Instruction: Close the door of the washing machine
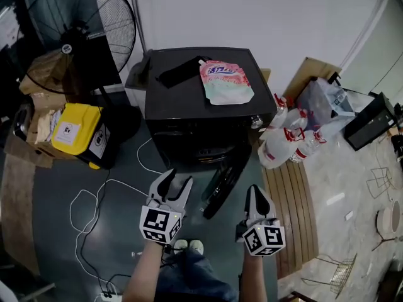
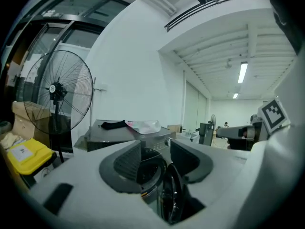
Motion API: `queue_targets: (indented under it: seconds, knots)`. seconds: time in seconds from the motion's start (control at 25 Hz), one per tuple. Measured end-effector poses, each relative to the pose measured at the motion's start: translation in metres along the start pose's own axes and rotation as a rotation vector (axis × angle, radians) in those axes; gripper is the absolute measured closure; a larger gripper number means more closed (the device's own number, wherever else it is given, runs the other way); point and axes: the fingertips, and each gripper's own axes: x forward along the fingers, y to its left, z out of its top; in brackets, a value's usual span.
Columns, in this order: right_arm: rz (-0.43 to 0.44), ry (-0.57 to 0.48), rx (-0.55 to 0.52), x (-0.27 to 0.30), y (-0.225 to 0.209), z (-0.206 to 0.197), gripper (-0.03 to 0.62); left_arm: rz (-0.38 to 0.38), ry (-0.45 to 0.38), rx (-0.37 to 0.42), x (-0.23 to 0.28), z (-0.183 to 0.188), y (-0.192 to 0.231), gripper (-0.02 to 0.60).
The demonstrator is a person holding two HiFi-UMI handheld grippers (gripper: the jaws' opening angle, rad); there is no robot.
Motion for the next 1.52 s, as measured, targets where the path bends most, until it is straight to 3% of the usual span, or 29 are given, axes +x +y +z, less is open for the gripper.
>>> queue_targets:
  seconds: [0.56, 0.92, 1.52]
  knots:
    - [0.011, 0.148, 0.053, 0.047, -0.045, -0.099, 0.583, -0.082, 0.208, -0.061, 0.09, -0.148, -0.047, 0.397]
    - [0.007, 0.191, 0.062, 0.045, -0.069, -0.127, 0.583, -0.125, 0.359, -0.046, 0.108, -0.237, -0.101, 0.397]
    - [0.017, 0.223, 0.089, 0.042, -0.08, -0.143, 0.583, -0.128, 0.484, 0.076, 0.127, -0.285, -0.13, 0.414]
